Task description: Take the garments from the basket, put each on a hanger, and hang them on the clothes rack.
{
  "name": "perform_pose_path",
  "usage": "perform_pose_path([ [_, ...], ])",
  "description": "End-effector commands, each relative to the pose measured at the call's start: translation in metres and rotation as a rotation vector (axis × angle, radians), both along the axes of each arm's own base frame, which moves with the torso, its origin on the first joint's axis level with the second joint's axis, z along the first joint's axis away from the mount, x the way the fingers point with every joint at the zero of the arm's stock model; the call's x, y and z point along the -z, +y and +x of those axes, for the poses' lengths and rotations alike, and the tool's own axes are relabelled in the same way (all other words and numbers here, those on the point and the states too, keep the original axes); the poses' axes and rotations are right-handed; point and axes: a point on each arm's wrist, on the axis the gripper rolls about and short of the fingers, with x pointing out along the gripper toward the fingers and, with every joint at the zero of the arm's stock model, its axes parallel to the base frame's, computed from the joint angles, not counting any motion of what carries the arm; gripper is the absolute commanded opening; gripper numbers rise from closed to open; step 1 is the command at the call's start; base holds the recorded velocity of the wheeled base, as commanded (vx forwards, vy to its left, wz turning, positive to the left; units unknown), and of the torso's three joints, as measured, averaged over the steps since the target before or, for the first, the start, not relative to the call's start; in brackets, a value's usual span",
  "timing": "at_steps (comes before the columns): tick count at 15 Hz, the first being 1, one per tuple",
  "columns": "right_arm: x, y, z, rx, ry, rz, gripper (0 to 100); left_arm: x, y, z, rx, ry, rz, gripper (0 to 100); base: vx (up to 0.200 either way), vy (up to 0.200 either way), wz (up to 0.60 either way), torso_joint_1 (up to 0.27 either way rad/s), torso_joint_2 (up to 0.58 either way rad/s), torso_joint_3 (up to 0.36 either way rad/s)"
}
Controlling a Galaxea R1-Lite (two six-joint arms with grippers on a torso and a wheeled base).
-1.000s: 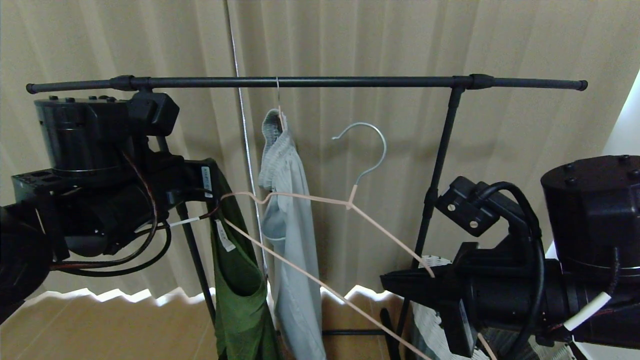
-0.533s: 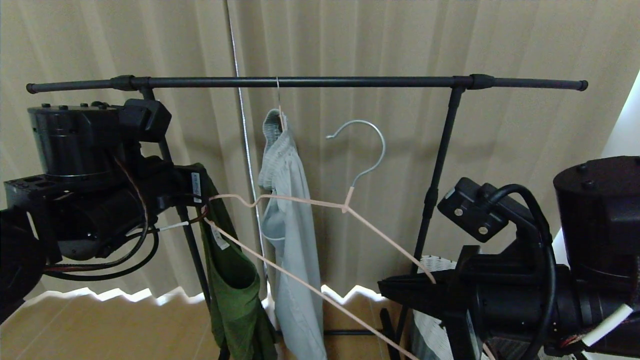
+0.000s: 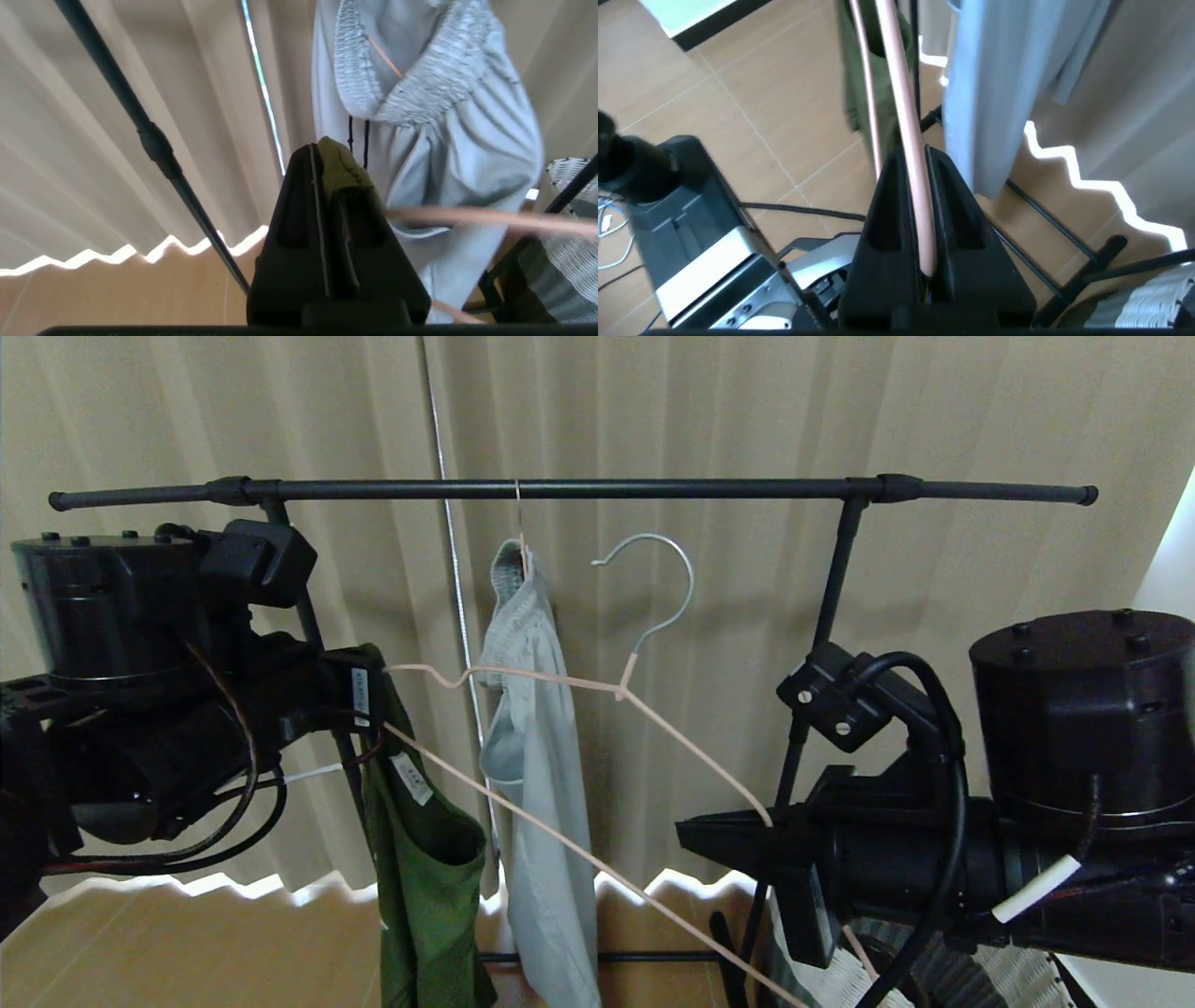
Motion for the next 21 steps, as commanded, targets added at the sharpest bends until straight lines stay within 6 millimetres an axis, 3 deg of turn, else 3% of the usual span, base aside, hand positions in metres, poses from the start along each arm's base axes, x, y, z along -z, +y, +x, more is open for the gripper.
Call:
perform_pose_path([
  [1, 0.005, 0.003, 0.004, 0.003, 0.014, -0.014, 0, -0.003, 0.002, -0.004, 0.000, -0.010, -0.003, 0, 0.000, 0.000, 0.00, 0.000, 0.00, 0.000],
  [6, 0.011, 0.011, 0.023, 0.037, 0.027, -0.032, 0, -0.008, 0.004, -0.012, 0.004, -0.029, -0.012, 0, 0.000, 0.000, 0.00, 0.000, 0.00, 0.000],
  [11, 0.021, 0.001, 0.043, 0.113, 0.052, -0.057, 0, -0.015, 0.010, -0.023, 0.001, -0.020, -0.008, 0, 0.000, 0.000, 0.00, 0.000, 0.00, 0.000],
  [17, 0.009, -0.004, 0.059, 0.222, -0.001, -0.054, 0, -0.011, 0.008, -0.025, 0.016, -0.005, 0.028, 0, 0.000, 0.000, 0.00, 0.000, 0.00, 0.000],
  [21, 0.005, 0.000, 0.068, 0.248, -0.014, -0.041, 0, -0.007, -0.007, -0.035, 0.094, 0.039, 0.044, 0, 0.000, 0.000, 0.00, 0.000, 0.00, 0.000],
])
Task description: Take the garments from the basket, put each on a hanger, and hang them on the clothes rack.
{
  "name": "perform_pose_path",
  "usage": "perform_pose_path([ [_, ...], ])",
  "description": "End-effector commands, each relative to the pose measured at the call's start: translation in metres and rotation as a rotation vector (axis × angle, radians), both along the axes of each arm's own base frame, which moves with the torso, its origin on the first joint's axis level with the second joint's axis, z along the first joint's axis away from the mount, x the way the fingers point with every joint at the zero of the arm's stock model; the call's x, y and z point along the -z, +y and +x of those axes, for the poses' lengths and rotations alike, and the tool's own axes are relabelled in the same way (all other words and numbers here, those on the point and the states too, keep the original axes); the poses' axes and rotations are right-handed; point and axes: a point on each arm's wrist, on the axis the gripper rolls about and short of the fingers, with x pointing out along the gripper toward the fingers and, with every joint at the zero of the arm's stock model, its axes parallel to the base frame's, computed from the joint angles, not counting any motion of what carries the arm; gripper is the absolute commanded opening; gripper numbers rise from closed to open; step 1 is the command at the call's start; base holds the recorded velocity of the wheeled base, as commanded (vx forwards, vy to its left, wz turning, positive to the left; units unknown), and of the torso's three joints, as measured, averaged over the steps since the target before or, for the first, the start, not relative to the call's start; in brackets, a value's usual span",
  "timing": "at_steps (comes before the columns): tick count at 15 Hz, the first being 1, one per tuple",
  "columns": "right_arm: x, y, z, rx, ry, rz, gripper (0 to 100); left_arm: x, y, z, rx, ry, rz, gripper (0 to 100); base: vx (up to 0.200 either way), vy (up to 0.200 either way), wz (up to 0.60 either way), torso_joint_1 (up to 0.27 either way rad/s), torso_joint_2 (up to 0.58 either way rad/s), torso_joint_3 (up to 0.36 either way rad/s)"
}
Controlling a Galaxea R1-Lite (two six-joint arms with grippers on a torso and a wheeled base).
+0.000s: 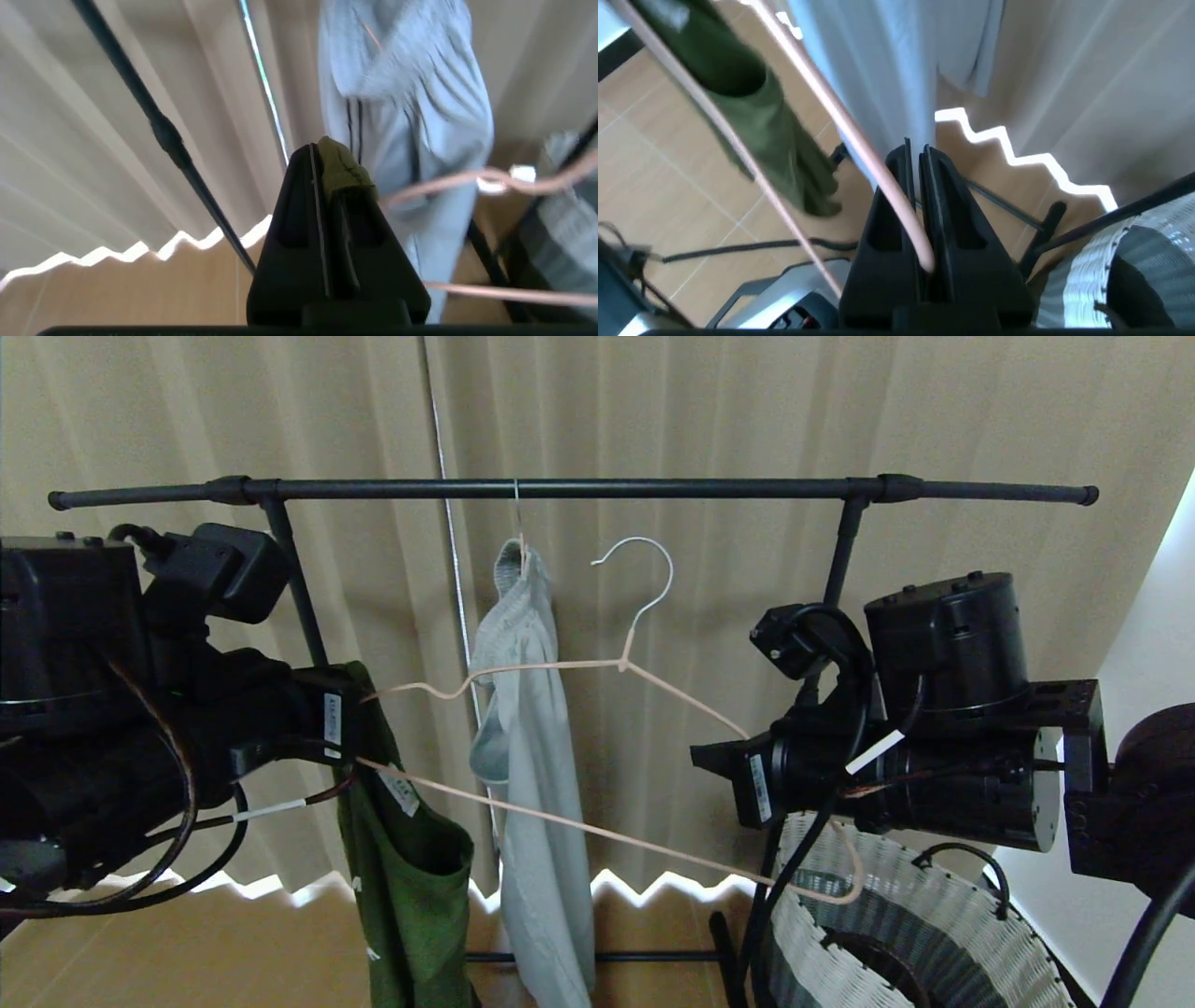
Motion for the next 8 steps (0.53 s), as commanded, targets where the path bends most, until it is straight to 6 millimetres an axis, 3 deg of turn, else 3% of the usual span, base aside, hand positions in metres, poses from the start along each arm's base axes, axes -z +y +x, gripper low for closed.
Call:
perform_pose_path([
  [1, 0.000, 0.004, 0.006, 0.007, 0.001, 0.004, 0, 0.000, -0.010, -0.004, 0.045, 0.002, -0.001, 0, 0.000, 0.000, 0.00, 0.000, 0.00, 0.000],
  [5, 0.004, 0.009, 0.007, 0.004, 0.005, -0.003, 0, -0.002, -0.033, -0.002, 0.117, 0.008, -0.030, 0, 0.000, 0.000, 0.00, 0.000, 0.00, 0.000],
  [8, 0.002, 0.010, -0.010, -0.032, 0.009, -0.005, 0, -0.002, -0.038, 0.009, 0.089, 0.009, -0.036, 0, 0.000, 0.000, 0.00, 0.000, 0.00, 0.000],
])
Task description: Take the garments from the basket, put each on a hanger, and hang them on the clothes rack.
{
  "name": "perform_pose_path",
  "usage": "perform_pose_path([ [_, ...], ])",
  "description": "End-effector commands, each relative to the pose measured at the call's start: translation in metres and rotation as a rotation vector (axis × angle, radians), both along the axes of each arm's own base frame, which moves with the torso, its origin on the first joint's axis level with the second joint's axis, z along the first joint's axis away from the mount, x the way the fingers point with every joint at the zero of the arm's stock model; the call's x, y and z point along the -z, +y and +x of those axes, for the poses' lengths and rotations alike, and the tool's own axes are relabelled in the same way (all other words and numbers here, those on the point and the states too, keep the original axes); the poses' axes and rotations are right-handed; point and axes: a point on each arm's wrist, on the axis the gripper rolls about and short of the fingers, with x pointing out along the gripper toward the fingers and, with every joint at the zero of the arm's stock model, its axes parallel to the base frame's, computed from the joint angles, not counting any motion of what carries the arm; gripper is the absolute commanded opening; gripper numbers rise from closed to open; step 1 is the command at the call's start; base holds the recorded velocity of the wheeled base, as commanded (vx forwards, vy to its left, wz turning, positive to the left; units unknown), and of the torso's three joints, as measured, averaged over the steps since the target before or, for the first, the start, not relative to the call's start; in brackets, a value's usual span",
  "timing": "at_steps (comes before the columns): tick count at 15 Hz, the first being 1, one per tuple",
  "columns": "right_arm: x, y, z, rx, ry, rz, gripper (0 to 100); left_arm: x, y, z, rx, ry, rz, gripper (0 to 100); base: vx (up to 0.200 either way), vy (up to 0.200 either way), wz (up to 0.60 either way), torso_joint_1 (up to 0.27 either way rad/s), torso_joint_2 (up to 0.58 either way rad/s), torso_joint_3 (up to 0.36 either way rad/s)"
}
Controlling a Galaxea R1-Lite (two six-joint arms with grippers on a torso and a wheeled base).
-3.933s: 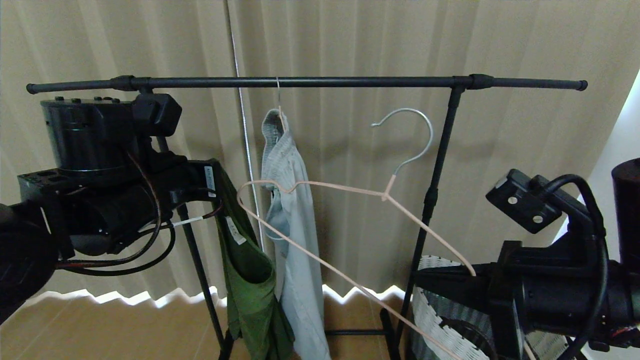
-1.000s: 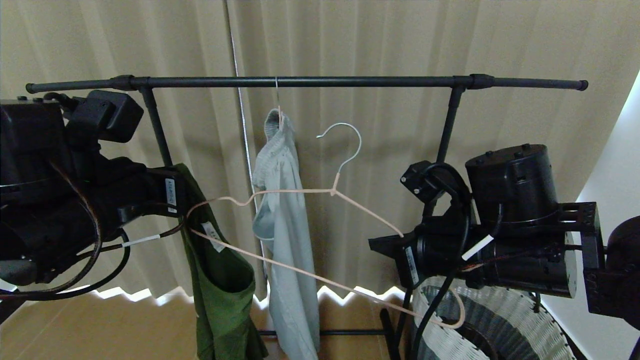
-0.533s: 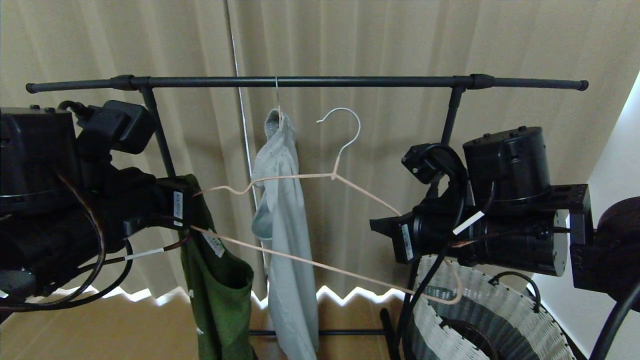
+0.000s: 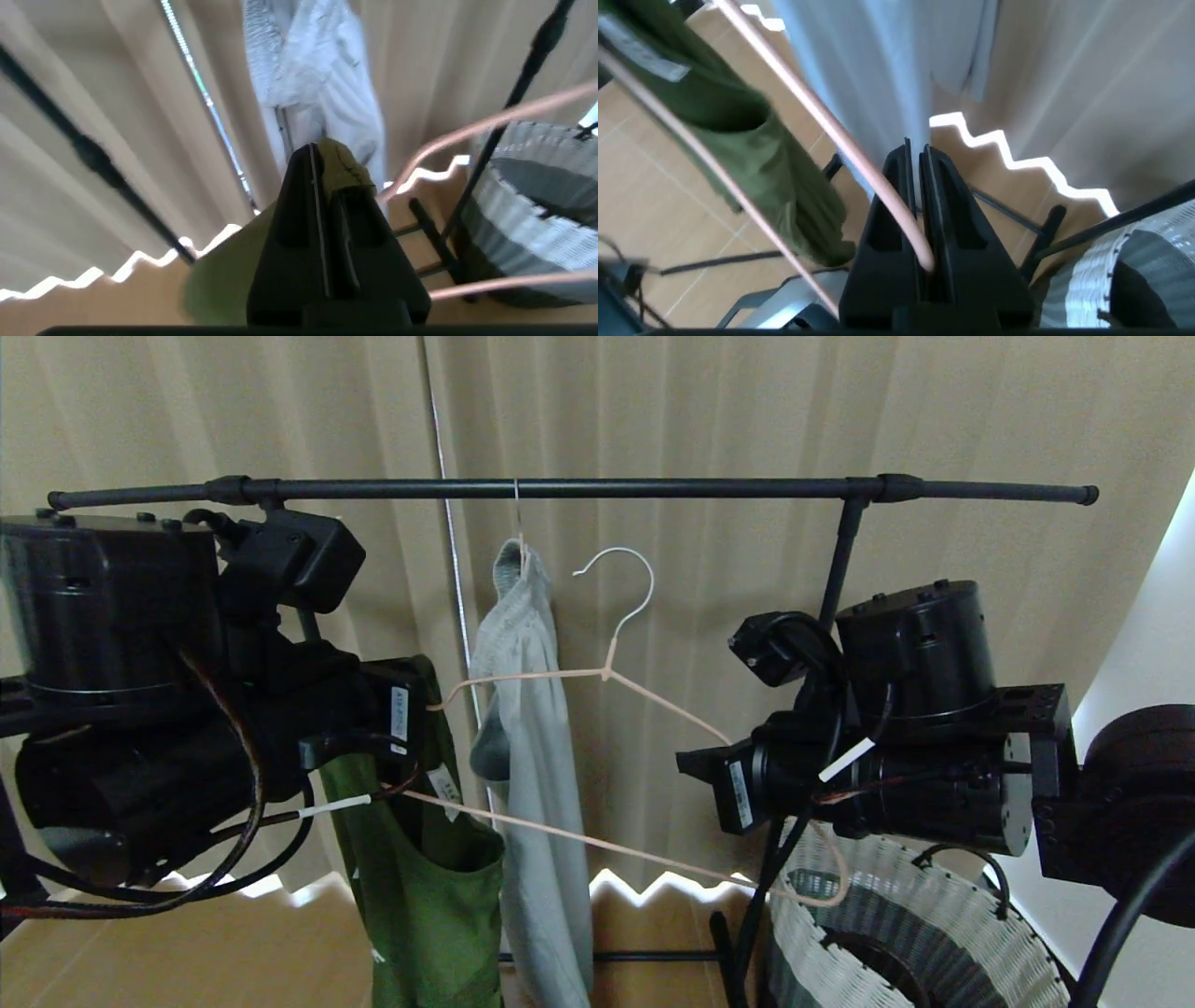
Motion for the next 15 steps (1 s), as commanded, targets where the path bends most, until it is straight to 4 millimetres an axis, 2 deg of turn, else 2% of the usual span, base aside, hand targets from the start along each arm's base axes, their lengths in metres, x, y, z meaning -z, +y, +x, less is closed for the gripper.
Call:
perform_pose_path([
  [1, -0.007, -0.005, -0.018, -0.035, -0.010, 0.015, 0, 0.006, 0.002, 0.013, -0.054, 0.015, 0.016, 0, 0.000, 0.000, 0.00, 0.000, 0.00, 0.000],
  [4, -0.023, -0.015, -0.052, -0.170, 0.073, 0.095, 0, 0.014, 0.009, 0.034, -0.130, -0.004, 0.009, 0, 0.000, 0.000, 0.00, 0.000, 0.00, 0.000],
  [6, -0.031, -0.019, -0.065, -0.270, 0.158, 0.180, 0, 0.020, 0.007, 0.043, -0.160, -0.017, 0.008, 0, 0.000, 0.000, 0.00, 0.000, 0.00, 0.000],
  [13, -0.010, -0.001, -0.045, -0.161, 0.172, 0.101, 0, 0.014, 0.006, 0.041, -0.164, -0.038, 0.001, 0, 0.000, 0.000, 0.00, 0.000, 0.00, 0.000],
  [15, -0.005, 0.003, -0.040, -0.130, 0.178, 0.085, 0, 0.007, 0.011, 0.036, -0.174, -0.061, -0.009, 0, 0.000, 0.000, 0.00, 0.000, 0.00, 0.000],
])
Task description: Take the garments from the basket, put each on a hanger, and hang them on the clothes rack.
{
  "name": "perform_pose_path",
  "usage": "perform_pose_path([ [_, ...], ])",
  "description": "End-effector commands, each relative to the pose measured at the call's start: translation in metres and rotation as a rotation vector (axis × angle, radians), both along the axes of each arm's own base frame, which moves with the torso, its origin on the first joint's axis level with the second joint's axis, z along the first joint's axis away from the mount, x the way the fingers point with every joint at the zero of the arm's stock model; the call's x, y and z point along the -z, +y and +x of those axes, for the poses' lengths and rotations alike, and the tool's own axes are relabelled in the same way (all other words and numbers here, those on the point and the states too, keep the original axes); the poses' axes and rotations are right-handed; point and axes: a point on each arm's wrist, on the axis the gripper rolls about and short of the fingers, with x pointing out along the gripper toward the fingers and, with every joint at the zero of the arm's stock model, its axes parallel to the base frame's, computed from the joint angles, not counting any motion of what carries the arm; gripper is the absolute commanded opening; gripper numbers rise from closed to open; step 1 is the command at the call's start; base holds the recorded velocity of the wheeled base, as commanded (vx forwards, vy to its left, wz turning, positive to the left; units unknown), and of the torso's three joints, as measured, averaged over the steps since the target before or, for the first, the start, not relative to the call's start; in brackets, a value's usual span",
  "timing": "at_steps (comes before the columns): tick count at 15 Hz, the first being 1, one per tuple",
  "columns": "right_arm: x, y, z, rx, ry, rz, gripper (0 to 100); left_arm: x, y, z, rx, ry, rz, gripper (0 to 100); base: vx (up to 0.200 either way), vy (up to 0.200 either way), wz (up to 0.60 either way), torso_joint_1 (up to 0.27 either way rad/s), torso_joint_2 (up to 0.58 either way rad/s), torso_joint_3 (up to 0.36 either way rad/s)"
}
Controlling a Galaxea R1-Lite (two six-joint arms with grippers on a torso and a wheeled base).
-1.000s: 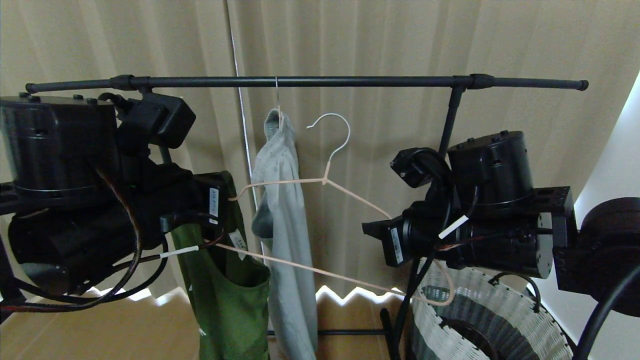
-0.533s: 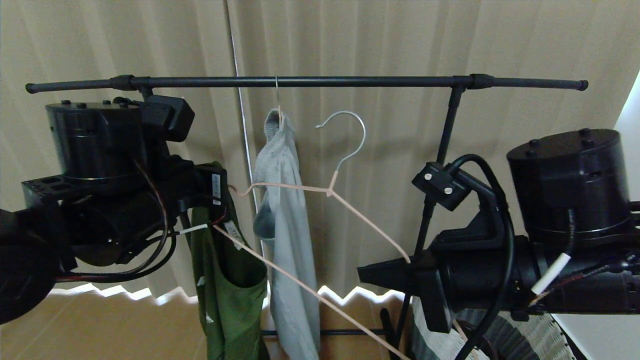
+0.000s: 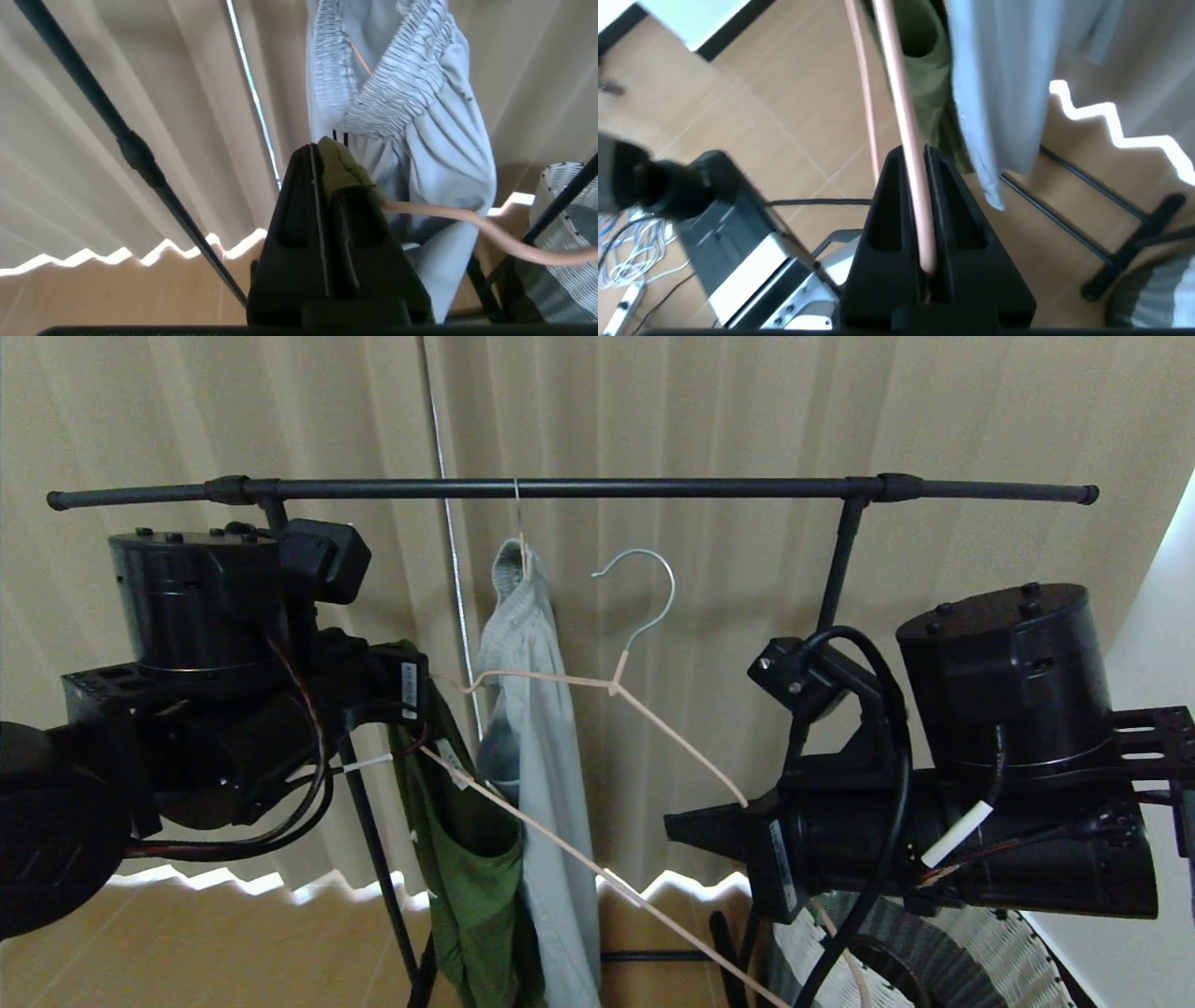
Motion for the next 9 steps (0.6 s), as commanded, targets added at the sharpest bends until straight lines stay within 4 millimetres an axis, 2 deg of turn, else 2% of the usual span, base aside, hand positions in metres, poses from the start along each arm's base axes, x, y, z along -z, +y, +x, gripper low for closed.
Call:
perform_pose_path([
  [1, 0.008, 0.005, 0.005, 0.008, 0.020, -0.020, 0, -0.010, 0.005, -0.006, -0.008, -0.032, -0.013, 0, 0.000, 0.000, 0.00, 0.000, 0.00, 0.000],
  [5, 0.006, 0.004, 0.005, 0.023, 0.012, -0.019, 0, -0.021, 0.024, -0.018, -0.050, -0.058, 0.001, 0, 0.000, 0.000, 0.00, 0.000, 0.00, 0.000],
  [9, 0.000, 0.005, 0.008, 0.049, -0.014, -0.014, 0, -0.017, 0.035, -0.036, -0.062, -0.040, 0.009, 0, 0.000, 0.000, 0.00, 0.000, 0.00, 0.000],
])
